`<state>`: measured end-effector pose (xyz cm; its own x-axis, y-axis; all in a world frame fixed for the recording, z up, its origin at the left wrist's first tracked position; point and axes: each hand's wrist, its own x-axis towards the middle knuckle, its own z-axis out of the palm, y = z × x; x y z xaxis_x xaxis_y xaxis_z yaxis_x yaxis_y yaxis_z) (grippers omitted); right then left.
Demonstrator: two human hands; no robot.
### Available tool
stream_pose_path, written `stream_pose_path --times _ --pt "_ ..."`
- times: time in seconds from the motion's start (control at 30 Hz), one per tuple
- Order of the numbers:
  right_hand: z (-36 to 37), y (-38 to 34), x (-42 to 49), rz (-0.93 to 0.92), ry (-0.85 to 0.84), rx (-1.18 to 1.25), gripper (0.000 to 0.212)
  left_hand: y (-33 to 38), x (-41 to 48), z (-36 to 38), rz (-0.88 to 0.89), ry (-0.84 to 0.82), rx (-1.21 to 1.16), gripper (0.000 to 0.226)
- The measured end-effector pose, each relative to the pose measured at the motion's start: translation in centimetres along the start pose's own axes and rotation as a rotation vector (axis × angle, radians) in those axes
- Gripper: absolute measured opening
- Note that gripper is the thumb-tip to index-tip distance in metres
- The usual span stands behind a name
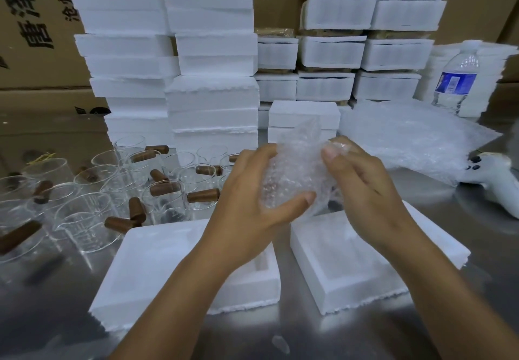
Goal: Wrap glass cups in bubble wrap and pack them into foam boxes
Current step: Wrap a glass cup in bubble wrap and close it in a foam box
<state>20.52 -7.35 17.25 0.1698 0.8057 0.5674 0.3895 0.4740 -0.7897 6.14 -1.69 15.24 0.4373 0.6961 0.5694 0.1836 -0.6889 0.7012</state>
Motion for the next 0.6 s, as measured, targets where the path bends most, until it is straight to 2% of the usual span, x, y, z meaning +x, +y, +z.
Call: stream_pose_path --times 0.1,0.23,0.33,0.5,0.6 --pt "-0.1 0.2 0.3 0.025 0.115 0.001 0.012 0.0 -0.1 0.0 0.011 -0.006 0.043 0.054" --pt "-0.6 0.4 0.4 -0.011 0.226 -0.042 0.037 0.3 -0.3 -0.1 0.053 -0.037 0.059 0.064" --pt "-0.1 0.3 0.2 -0.046 0.183 -0.157 0.034 0.5 -0.4 0.1 0.041 -0.046 0.016 0.077" --pt "0.5 0.3 0.0 -0.110 0.060 -0.274 0.019 0.4 -0.3 0.1 0.050 0.034 0.012 0.081" --pt "0.8 0.8 -0.3 -0.132 0.010 -0.364 0.043 0.7 -0.4 0.1 0.100 0.054 0.031 0.076"
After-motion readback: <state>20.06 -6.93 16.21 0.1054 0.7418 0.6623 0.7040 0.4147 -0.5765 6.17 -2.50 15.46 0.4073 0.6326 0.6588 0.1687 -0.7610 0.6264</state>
